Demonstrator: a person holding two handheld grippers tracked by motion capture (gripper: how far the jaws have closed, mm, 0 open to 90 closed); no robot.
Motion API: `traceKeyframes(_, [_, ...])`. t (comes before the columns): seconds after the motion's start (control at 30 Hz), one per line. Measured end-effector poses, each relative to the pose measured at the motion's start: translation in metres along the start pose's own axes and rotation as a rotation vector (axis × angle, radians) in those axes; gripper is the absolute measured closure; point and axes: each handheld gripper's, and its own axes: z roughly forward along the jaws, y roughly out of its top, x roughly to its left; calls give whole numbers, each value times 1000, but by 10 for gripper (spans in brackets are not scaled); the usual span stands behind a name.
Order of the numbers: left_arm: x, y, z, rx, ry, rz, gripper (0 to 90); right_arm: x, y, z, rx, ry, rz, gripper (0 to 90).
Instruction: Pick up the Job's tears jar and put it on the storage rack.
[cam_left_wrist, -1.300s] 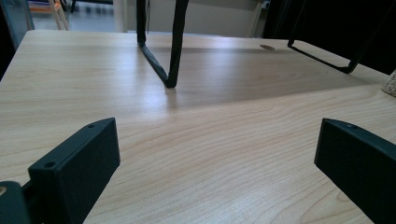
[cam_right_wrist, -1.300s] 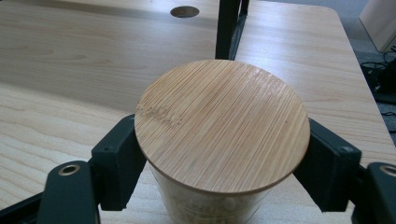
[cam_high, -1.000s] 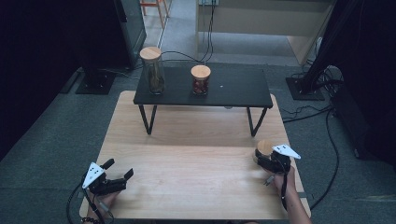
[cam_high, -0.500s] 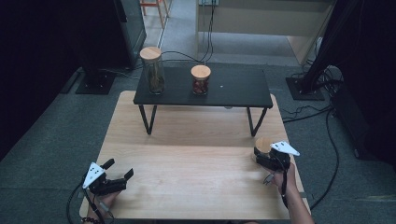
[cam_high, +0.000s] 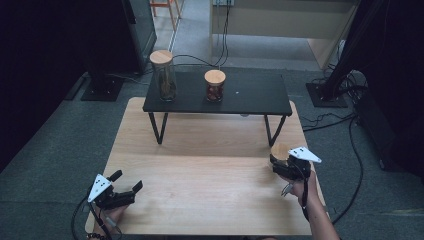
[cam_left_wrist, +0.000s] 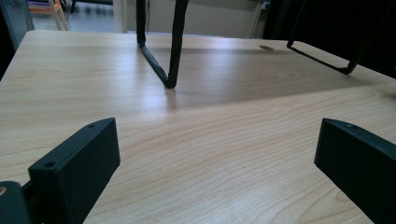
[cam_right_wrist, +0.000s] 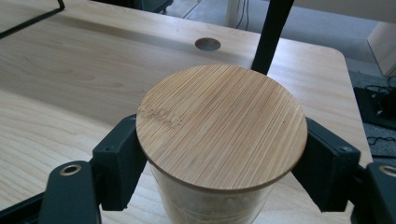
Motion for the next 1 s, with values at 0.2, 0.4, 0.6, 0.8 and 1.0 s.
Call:
traceKeyframes(0.2, [0,-1,-1,-4,0,-1,2,2,9,-4,3,-3,-11,250])
traceKeyframes(0.4, [0,-1,-1,-8,0,-5,3,1,14,-7,-4,-3,-8,250])
traceKeyframes(0.6, [0,-2,-1,-11,3,-6,3,0,23,-14,-20,2,-19,250])
traceKeyframes(0.8, [0,-2,-1,-13,1,-8,3,1,32,-19,-23,-1,-25,250])
traceKeyframes(1.0, [1,-2,-1,-12,-2,-8,3,0,42,-22,-33,5,-35,250])
